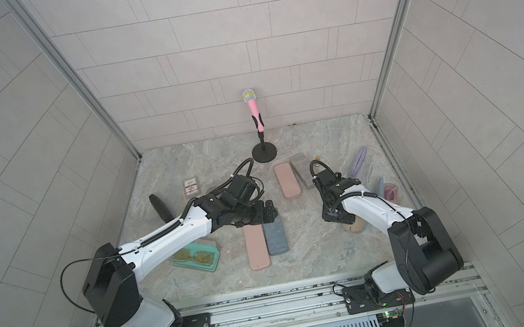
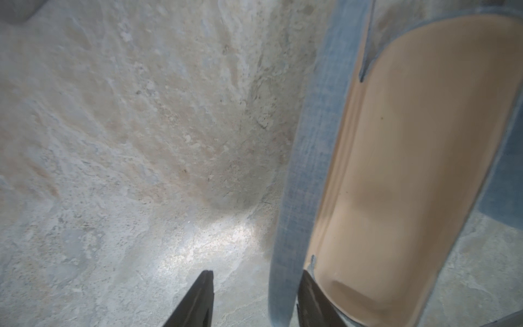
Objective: Close the glasses case
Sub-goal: Pick up the glasses case at the center of the board, then place the glasses case at the center of the board.
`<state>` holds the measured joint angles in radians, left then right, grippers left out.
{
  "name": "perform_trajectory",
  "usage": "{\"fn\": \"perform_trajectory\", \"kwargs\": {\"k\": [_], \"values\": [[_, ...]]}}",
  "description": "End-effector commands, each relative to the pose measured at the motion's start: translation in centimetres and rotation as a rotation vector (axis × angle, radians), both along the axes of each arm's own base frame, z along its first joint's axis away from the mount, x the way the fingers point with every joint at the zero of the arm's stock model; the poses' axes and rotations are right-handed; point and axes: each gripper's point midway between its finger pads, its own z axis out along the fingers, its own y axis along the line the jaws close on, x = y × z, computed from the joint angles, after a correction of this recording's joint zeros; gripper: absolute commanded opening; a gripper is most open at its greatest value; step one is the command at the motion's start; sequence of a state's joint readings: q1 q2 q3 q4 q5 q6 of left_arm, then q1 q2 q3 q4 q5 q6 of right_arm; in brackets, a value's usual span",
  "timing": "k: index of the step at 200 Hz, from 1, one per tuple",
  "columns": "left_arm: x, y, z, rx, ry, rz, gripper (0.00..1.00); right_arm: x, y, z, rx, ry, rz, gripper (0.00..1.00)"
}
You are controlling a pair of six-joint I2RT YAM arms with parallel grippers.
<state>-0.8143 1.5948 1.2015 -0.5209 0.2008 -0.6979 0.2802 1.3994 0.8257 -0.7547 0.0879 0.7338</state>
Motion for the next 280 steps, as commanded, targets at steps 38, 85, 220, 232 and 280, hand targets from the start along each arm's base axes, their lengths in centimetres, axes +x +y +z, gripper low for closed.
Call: {"fn": "perform_trajectory", "kwargs": {"k": [38,85,220,232,280], "values": [[0.2,0.1,0.5,-0.018,-0.016,0.003,0.96,-0.4,-0.1,-0.6,0.011,0.007,-0.011,0.25],[0.3,-0.2,0.1,-0.024,-0.008,0.0,0.96,-0.9,0.8,-0.4,0.047,-0.001,0.018,0.15],[0.2,0.3,-1.0,-0.009,0.008,0.021,0.96,-4.8,13.2,2.2,0.162,-0.082,0.29,0.1],[0.2,0.3,-1.3,-0.009,0.013,0.023,0.96,-5.1,13.6,1.5,0.167,-0.069,0.3,0.1],[0.2,0.4,-1.9,-0.003,0.023,0.026,0.96,-5.5,14.3,0.2,0.17,-0.035,0.339,0.13]]}}
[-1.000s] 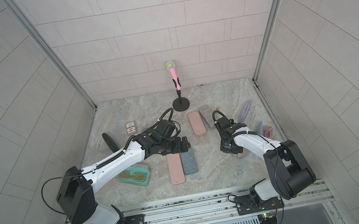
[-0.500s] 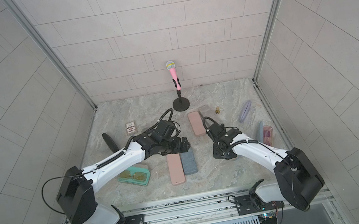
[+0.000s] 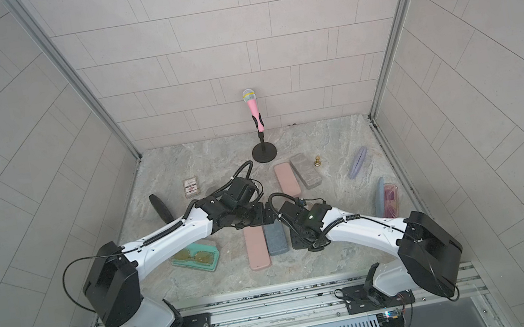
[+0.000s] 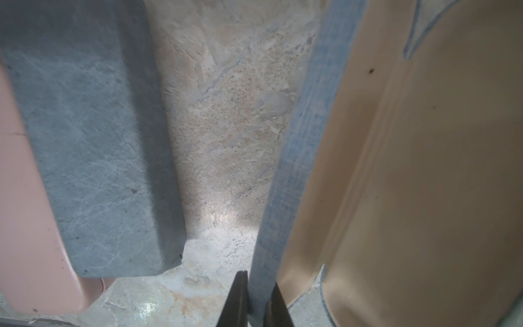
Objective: Close the glasses case
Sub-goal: Place the glasses case at the center of the board.
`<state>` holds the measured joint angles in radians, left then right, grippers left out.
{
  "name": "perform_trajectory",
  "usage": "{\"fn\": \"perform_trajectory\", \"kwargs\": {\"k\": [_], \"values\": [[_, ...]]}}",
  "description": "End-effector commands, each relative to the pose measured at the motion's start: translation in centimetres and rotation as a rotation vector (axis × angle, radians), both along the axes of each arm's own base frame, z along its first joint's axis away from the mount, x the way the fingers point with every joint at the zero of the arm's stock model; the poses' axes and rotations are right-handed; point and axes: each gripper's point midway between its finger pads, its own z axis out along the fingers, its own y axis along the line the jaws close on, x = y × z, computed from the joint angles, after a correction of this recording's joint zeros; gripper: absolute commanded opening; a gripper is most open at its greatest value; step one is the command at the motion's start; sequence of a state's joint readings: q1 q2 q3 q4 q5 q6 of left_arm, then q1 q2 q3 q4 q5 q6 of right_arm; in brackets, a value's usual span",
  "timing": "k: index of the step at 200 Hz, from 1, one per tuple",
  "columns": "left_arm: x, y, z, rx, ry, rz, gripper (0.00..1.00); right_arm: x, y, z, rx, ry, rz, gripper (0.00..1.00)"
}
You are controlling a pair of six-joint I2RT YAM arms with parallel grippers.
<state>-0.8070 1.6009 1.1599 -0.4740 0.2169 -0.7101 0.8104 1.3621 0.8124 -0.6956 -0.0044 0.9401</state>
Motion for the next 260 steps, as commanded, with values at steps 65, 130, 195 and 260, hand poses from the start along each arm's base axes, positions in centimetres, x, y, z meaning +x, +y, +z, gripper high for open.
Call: {"fn": "perform_trajectory", "kwargs": {"k": [65,130,195,260], "values": [[0.3,0.2,-1.2,0.016,0.016,0.015,0.96,0.1,0.3,0.3,0.003,-0.008,0.015,0.29],[0.9,-1.0,-1.2,0.027,0.027,-0.023,0.91,-0.1,-1.4,5.3,0.013,-0.1,-0.003,0.45],[0.6,-2.8,-3.5,0.005,0.104,-0.077,0.08,-0.1,-8.6,6.8,-0.083,-0.19,-0.172,0.1],[-0.3,-2.6,-6.4,0.067,0.155,-0.082,0.0,-0.9,-13.2,3.7,-0.071,-0.102,-0.303,0.0]]}}
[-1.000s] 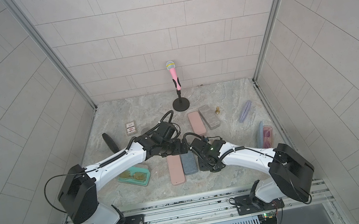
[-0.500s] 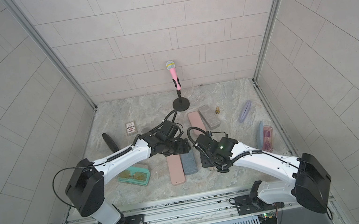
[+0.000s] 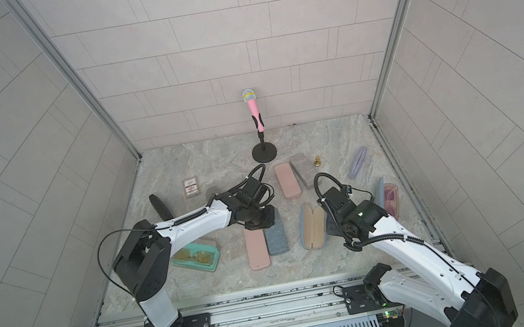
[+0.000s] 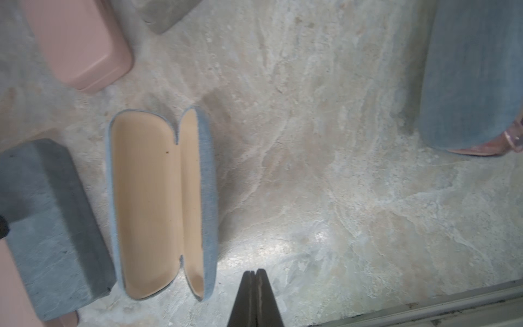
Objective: Close the glasses case
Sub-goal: Place the glasses case at the center of the board, then close the glasses case at the center of the board.
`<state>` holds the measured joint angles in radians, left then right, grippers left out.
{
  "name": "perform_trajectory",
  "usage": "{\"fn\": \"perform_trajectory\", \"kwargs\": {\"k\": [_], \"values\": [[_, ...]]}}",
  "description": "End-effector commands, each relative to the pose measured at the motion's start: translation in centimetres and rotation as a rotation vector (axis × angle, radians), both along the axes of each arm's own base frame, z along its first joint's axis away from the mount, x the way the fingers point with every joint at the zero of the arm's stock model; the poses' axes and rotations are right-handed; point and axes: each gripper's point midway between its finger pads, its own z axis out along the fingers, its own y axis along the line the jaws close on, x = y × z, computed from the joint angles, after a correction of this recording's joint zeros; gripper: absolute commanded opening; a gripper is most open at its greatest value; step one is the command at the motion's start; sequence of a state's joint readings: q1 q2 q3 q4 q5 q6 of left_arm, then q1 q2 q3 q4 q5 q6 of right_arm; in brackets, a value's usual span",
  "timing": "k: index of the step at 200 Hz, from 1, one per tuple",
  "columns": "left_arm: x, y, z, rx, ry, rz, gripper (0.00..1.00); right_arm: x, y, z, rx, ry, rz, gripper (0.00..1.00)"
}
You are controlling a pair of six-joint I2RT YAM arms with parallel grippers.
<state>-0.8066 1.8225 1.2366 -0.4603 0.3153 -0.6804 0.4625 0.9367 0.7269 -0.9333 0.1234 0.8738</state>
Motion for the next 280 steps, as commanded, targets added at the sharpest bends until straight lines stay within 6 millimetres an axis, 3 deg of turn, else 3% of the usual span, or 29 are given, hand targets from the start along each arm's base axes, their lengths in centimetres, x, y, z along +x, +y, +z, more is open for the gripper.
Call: {"fn": "perform_trajectory", "kwargs": {"k": [1,83,135,188,230,280], "values": [[-0.4,-0.1,-0.9,0.028,0.016,-0.011,0.0,-0.7,-0.5,-1.3,-0.002,0.057,0.015,0.0],[-1.5,-0.1,-4.1,0.145,0.071,-0.047,0.0,0.0,0.1,-4.9,0.017,0.134,0.01,0.0],[-1.9,-1.7,-5.2,0.173,0.087,-0.088,0.0,0.7,0.7,-6.2,0.035,0.18,0.029,0.01],[-2.6,-3.7,-6.1,0.196,0.1,-0.133,0.0,1.4,1.3,-6.6,0.064,0.166,0.04,0.02],[-2.9,-4.5,-5.7,0.191,0.088,-0.147,0.0,1.7,1.8,-6.5,0.09,0.153,0.052,0.03],[-3.1,-6.0,-5.3,0.158,0.09,-0.165,0.0,2.8,4.3,-5.9,0.207,0.116,0.123,0.03]]}}
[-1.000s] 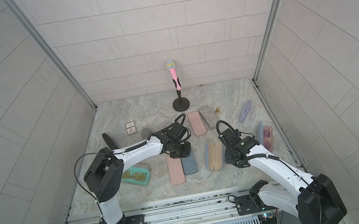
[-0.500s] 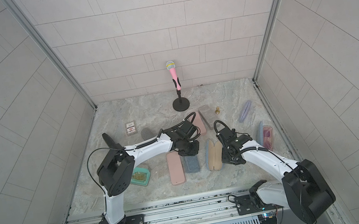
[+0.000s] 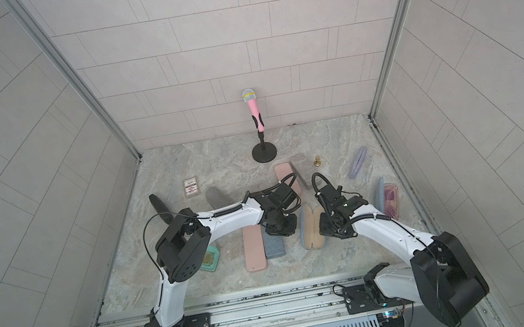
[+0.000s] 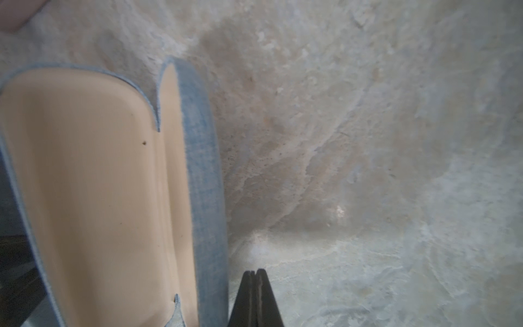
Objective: Close the glasses case
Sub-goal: Close the glasses case at the center of the board.
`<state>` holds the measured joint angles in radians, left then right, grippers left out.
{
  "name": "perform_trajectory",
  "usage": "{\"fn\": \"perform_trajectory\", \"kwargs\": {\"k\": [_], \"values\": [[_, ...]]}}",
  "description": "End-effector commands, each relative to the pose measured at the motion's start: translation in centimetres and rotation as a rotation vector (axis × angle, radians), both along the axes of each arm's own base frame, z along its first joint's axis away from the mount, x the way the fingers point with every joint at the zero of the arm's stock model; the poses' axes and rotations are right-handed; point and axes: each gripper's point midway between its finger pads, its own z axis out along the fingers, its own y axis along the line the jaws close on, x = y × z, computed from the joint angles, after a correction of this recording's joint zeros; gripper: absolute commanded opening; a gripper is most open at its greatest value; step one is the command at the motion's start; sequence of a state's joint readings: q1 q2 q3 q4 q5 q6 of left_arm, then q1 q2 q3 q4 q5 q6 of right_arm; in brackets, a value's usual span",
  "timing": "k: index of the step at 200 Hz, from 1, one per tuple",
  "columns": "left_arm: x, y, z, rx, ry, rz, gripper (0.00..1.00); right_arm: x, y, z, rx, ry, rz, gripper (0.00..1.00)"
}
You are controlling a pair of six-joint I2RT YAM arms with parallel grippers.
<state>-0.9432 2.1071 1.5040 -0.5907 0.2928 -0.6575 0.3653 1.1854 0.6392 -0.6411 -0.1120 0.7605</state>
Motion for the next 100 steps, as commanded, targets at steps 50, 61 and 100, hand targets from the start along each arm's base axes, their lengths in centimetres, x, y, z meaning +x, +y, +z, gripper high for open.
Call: {"fn": "perform_trajectory", "kwargs": {"k": [50,61,100], "values": [[-1.1,-2.4,0.3,-0.059,0.033,-0.028,0.0,1.0,2.8,0.4,0.14,-0.029,0.082,0.04],[-1.2,-2.6,0.5,-0.069,0.034,-0.03,0.0,1.1,3.2,0.5,0.155,-0.032,0.096,0.05],[-1.3,-3.3,1.2,-0.092,0.029,-0.039,0.0,1.7,5.1,0.9,0.241,-0.046,0.152,0.05]]}}
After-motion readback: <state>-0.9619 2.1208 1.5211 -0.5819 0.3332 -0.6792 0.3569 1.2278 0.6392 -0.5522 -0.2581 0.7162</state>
